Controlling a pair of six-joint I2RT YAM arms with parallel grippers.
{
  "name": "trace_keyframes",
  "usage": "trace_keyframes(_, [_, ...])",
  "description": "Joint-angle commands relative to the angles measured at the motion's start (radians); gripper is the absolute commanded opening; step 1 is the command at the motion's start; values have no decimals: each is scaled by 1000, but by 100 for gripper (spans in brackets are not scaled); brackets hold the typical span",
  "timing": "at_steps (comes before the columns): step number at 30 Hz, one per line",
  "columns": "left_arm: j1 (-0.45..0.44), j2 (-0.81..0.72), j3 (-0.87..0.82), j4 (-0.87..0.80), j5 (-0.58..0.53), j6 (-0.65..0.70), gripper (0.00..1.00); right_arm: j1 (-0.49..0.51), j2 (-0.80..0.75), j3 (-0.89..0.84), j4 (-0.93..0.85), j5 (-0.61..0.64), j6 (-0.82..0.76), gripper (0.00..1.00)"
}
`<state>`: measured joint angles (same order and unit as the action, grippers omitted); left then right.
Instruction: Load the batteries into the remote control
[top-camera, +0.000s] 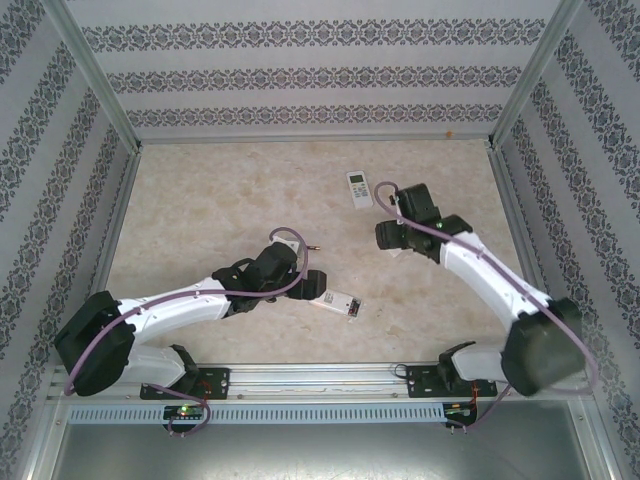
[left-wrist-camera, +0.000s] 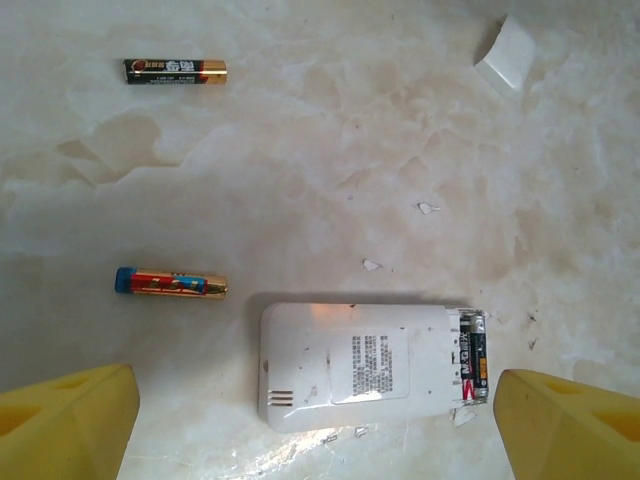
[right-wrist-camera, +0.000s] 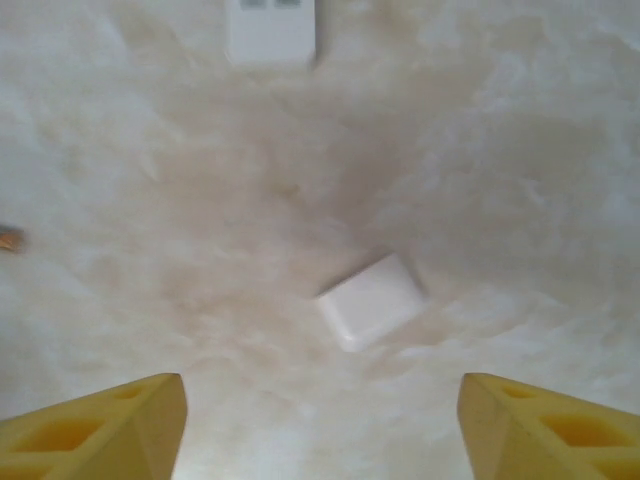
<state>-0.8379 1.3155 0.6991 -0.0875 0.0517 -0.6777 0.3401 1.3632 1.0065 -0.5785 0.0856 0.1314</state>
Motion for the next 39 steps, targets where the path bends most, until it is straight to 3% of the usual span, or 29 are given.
trace_keyframes(1, [-6,-8,-13,48,7,39,94,-98,143,83,-124,-148,-299,84])
trace_keyframes(2, [-6,-6,-12,50,9,45,94,-114,171,96,-128,-184,-322,95])
trace_keyframes(3, [-6,0,-8,48,10,48,95,-125,200,109,-128,-209,-345,97])
trace_keyframes(15, [-4,13,5,62,12,103,98,-133,519,245,-157,-133,-491,91])
trace_keyframes(20, [-3,-1,-6,68,-13,102,98,-132,572,262,-150,-106,-495,77])
trace_keyframes(23, [-1,0,-9,74,-13,99,98,-129,571,267,-150,-114,-502,60])
trace_keyframes(26, [-1,0,-10,78,-13,99,99,-113,551,253,-149,-106,-521,50])
trace_keyframes(33, [2,-23,-18,68,-33,99,99,-51,358,204,-151,-116,-475,47])
trace_keyframes(36, [14,-58,-34,62,-54,67,99,43,204,125,-139,-117,-425,48])
trace_keyframes(39, [76,-98,-59,59,-5,3,99,192,55,25,-132,-94,-374,49])
